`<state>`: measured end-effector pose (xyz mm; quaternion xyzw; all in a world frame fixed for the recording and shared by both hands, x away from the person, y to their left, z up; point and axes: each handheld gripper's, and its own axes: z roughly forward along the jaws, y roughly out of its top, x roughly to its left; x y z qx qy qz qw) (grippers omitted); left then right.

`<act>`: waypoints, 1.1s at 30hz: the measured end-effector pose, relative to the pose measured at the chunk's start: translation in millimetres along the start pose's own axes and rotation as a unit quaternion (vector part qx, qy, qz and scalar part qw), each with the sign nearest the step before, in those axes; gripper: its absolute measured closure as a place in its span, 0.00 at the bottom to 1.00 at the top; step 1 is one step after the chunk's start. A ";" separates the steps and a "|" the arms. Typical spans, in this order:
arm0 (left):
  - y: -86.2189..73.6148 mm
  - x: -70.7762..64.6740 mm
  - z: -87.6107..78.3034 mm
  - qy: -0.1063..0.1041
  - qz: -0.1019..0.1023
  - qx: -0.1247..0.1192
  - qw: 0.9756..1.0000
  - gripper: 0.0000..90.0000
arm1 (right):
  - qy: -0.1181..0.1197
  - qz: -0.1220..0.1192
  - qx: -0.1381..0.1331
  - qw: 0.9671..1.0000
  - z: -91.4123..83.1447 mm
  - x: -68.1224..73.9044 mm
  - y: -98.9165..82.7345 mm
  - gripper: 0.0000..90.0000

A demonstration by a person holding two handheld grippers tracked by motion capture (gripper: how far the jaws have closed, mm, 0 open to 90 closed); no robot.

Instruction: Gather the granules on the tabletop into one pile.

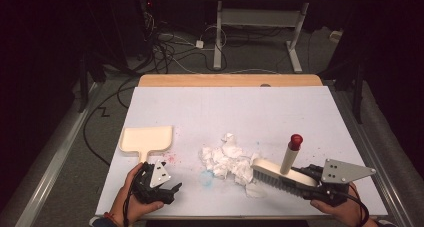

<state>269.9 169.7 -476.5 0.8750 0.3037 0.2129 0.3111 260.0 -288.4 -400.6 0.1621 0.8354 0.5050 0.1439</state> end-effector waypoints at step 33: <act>1.9 -0.6 3.9 -0.008 0.003 0.004 1.000 0.19 | -0.029 -0.024 0.004 0.999 94.5 -21.0 6.4 0.76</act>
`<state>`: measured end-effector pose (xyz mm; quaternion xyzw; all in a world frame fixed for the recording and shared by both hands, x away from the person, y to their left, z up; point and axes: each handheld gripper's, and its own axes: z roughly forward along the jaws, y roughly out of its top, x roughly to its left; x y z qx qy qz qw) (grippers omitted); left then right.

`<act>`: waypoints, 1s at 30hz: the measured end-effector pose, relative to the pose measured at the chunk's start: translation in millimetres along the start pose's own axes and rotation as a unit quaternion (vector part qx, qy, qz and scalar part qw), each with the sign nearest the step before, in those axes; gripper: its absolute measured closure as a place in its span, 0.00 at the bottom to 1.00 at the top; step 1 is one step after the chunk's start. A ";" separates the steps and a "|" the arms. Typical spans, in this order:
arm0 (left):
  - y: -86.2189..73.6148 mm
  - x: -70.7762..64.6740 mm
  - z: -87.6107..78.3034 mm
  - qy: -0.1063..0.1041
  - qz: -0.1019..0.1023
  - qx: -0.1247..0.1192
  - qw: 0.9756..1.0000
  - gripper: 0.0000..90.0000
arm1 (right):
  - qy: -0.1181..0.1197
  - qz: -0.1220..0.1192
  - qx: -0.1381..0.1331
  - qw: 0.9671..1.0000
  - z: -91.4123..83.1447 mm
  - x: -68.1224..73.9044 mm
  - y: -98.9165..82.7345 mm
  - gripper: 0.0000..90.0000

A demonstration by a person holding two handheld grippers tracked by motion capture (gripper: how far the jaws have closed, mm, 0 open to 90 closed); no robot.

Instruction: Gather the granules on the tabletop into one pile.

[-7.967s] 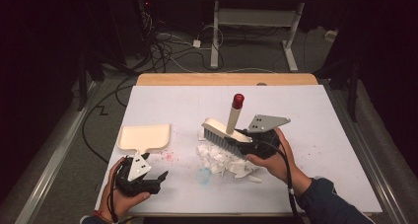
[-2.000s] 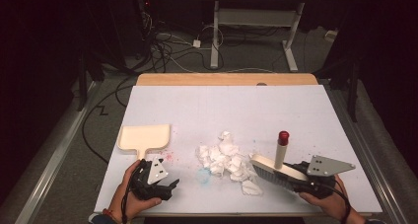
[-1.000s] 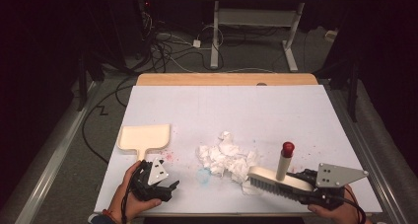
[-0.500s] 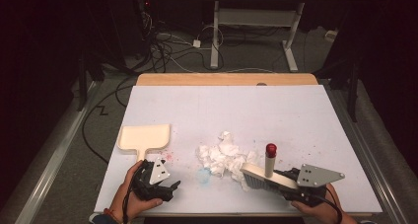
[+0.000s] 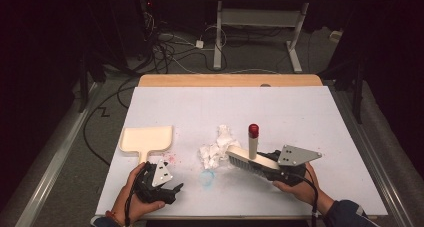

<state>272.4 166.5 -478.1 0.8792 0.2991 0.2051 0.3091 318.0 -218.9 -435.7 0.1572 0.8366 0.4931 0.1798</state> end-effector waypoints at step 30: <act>-0.1 -0.3 -0.6 0.003 0.001 0.001 1.000 0.19 | -0.157 0.081 0.035 0.984 -27.5 -6.1 -16.0 0.76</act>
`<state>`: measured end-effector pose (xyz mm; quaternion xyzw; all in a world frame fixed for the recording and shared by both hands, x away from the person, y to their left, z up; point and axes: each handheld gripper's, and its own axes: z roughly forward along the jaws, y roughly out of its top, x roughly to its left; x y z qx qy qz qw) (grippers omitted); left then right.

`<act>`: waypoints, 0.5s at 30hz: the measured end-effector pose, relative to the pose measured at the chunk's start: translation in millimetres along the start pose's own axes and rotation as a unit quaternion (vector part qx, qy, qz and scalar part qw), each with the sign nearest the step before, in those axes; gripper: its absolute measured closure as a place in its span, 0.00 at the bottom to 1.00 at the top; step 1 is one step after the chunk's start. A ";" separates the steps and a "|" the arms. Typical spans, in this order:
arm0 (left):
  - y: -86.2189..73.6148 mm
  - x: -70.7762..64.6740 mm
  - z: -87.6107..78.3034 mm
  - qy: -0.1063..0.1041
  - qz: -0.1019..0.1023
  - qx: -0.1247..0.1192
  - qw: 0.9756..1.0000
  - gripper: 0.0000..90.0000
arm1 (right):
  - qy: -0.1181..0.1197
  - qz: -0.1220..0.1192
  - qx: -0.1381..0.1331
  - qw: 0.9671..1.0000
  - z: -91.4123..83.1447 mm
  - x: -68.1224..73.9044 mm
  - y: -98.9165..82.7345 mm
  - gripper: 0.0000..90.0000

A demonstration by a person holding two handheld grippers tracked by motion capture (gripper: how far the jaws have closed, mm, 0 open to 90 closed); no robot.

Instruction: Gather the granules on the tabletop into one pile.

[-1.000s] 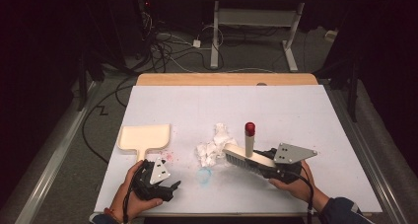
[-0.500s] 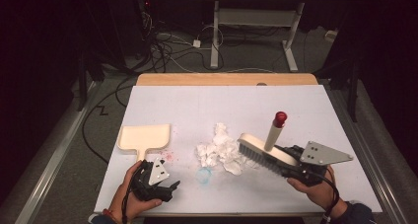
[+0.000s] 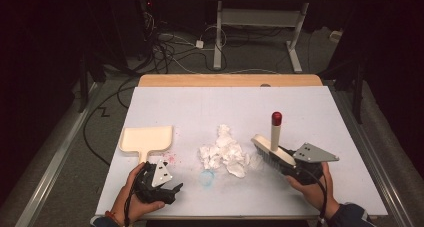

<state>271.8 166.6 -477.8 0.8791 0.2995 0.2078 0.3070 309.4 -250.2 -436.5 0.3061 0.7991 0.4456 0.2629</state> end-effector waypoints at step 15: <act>-2.2 1.1 -1.8 0.000 -0.002 -0.003 1.000 0.19 | 0.040 -0.007 -0.039 0.998 37.4 44.0 28.6 0.76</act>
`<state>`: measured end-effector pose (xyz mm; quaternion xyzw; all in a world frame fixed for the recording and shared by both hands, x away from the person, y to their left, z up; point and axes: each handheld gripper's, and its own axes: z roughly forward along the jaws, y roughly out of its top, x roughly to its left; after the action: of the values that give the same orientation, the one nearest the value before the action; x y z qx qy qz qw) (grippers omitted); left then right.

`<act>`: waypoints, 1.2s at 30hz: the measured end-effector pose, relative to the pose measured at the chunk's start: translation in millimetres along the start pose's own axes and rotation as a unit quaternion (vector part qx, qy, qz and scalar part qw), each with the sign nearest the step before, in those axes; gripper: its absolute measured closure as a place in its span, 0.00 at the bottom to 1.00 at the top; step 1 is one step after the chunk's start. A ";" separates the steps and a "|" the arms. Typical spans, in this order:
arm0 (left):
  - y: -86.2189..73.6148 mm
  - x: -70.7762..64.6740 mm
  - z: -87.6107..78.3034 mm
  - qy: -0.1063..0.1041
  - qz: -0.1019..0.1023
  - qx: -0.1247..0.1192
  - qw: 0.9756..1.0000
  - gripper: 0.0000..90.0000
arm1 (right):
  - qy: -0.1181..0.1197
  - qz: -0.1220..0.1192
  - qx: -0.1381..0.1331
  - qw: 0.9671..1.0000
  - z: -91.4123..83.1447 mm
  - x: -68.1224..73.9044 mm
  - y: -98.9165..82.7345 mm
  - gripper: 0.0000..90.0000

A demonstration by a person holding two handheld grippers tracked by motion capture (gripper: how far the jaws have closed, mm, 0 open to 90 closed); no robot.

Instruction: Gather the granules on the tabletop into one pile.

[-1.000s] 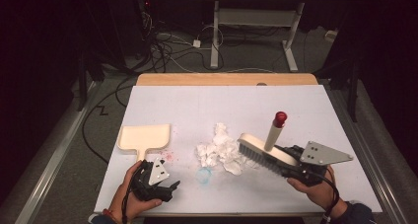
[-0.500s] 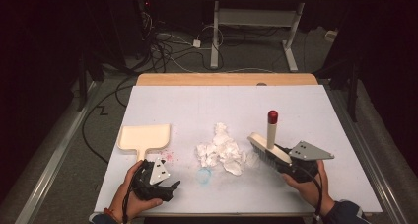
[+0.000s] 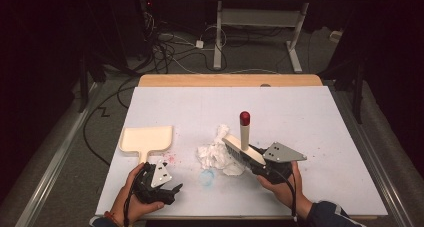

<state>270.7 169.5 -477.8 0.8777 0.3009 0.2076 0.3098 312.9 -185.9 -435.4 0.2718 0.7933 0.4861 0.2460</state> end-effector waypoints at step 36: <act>-5.4 5.5 -4.3 0.004 -0.014 -0.002 1.000 0.19 | 0.114 -0.054 0.002 0.992 87.3 -76.1 15.3 0.75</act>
<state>270.3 178.3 -477.3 0.8718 0.3144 0.2070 0.3134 428.7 -175.5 -447.5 0.1719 0.8307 0.4981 0.1795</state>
